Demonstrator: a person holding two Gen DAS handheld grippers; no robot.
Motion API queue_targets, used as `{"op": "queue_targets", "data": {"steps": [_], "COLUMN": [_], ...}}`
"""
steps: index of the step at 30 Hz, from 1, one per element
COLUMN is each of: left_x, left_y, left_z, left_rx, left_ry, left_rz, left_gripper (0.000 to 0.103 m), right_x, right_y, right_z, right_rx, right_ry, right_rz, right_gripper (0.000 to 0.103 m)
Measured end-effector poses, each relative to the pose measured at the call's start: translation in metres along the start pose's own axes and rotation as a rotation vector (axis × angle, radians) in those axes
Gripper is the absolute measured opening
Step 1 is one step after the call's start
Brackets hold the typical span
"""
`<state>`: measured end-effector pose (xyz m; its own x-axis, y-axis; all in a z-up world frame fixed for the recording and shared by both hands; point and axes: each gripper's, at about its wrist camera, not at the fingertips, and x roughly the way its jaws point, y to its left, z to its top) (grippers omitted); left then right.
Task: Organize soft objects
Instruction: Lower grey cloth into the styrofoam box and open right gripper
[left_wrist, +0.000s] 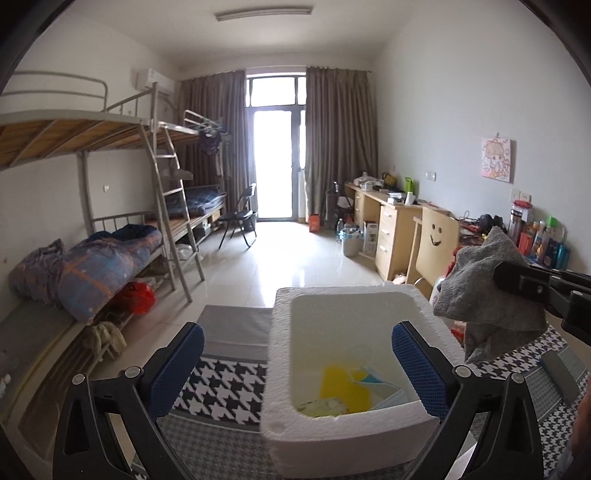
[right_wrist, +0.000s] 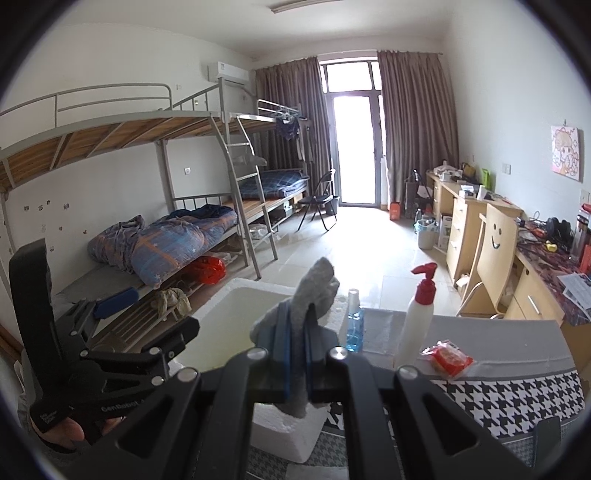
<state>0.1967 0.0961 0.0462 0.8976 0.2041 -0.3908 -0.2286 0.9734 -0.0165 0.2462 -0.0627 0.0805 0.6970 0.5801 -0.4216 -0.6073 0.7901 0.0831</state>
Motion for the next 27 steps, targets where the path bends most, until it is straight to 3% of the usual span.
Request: {"op": "queue_targets", "data": {"steps": [16, 27], "left_x": [-0.008, -0.015], "left_y": [0.027, 0.046], "left_z": [-0.009, -0.017], "left_rx": [-0.024, -0.063], "left_ry": [-0.016, -0.011], "left_rz": [0.035, 0.037], "left_gripper": [0.102, 0.102], "right_x": [0.014, 0.036], "right_y": [0.024, 0.031], "right_z": [0.007, 0.004], "right_rx": [-0.035, -0.029], "right_ry": [0.009, 0.06], "right_rz": [0.049, 0.076], "right_gripper": [0.008, 0.008]}}
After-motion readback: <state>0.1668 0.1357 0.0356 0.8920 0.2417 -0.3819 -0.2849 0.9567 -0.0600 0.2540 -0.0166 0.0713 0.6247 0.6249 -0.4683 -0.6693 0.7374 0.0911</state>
